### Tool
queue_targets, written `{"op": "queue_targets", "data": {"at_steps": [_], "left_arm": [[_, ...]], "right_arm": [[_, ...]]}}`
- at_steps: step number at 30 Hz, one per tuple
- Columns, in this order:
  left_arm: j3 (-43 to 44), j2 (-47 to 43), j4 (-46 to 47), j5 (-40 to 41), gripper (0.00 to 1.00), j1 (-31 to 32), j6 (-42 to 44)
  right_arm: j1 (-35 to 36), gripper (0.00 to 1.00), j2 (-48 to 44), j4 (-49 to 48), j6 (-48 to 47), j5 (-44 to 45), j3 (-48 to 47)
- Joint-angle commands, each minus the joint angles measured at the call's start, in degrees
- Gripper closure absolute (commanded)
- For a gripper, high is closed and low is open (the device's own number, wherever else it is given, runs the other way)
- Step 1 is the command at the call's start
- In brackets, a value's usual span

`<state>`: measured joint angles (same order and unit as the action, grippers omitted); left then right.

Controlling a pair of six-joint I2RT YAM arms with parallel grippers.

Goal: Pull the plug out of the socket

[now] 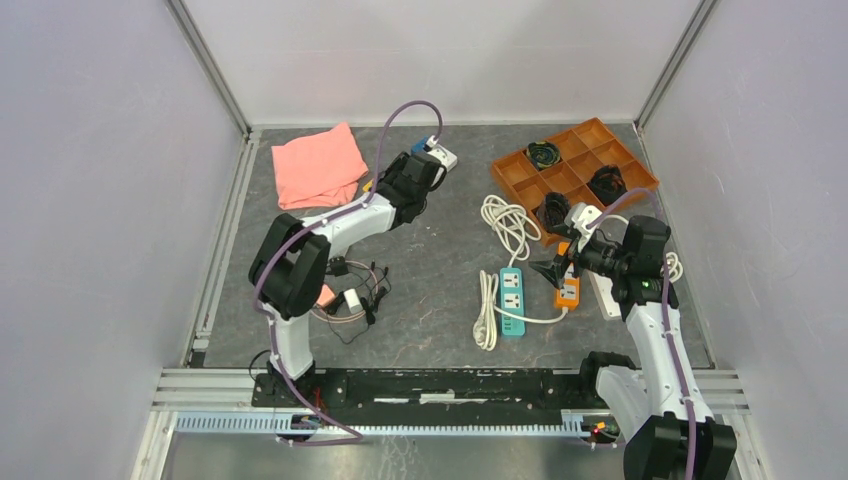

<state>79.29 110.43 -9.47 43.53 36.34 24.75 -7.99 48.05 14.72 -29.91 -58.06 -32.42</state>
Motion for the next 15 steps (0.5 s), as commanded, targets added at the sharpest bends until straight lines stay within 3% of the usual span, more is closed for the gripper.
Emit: {"op": "queue_targets", "data": {"at_steps": [1,6,12,15], "left_arm": [[0.03,-4.84,1.47,0.32,0.50,-0.46,0.27],[-0.14,-4.57,0.41,-2.02,0.54,-2.22,-1.66],[0.35,-4.70,-4.47,-12.15,0.57,-5.72,-6.84],[0.78,-4.99,-5.80,-15.77,0.63,-7.24,-9.17]], "right_arm": [[0.19,0.02,-0.25,-0.66,-0.84,-1.25,-1.61],[0.17,0.02,-0.36,-0.57,-0.88,-1.22,-1.59],[0.17,0.02,-0.42,-0.48,-1.02,-1.25,-1.59],[0.17,0.02,-0.37,-0.42,-1.00,-1.26,-1.59]]}}
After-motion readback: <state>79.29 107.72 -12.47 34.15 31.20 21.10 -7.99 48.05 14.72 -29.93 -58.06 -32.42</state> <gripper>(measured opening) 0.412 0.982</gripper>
